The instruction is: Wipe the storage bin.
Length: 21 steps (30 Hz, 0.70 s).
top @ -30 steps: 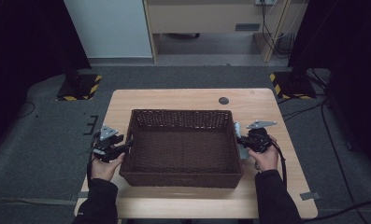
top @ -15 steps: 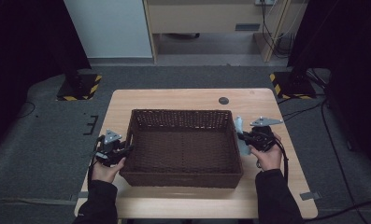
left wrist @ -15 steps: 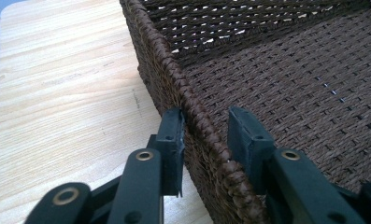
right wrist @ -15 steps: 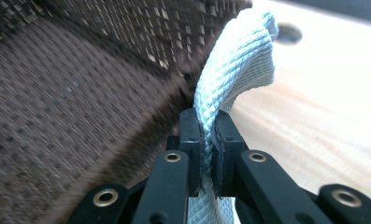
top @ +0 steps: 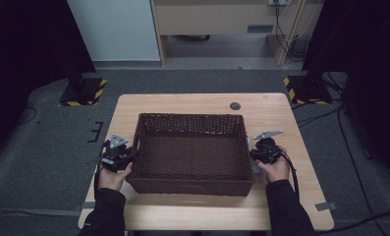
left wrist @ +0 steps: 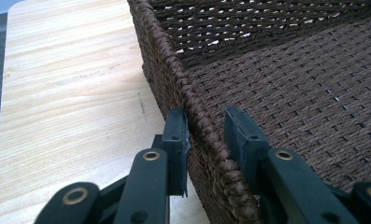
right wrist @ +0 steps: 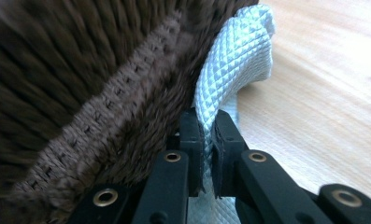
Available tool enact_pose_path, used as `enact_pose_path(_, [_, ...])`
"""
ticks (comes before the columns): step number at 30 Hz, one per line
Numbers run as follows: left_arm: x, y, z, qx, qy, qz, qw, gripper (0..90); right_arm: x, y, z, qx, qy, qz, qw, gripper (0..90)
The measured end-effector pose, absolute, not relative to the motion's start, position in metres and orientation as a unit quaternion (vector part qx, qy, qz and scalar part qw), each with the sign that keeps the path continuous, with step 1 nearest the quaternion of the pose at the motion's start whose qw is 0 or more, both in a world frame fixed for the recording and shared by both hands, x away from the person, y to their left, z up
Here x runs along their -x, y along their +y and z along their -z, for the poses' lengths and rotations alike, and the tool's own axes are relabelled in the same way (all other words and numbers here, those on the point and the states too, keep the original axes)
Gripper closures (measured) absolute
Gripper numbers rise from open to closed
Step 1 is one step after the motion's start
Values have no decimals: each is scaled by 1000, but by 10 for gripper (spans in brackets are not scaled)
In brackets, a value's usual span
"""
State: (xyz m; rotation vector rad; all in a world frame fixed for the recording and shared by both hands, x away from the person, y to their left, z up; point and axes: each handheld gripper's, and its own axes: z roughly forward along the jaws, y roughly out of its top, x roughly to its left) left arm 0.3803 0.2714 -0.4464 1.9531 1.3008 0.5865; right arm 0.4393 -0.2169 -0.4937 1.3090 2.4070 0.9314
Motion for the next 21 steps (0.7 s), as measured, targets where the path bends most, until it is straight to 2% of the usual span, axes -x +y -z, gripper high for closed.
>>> enact_pose_path(4, [-384,273,447,-754,505,-229,353,694,-439,-216,486,-446,822,-329,133,852])
enact_pose_path(11, [-384,273,447,-754,502,-233,353,683,-423,-226,437,-421,792,-406,173,852])
enact_pose_path(14, [-383,274,447,-753,503,-238,352,643,-423,-224,440,-423,801,-389,168,852])
enact_pose_path(21, [-380,275,441,-749,502,-246,356,538,-434,-221,476,-449,822,-320,141,853])
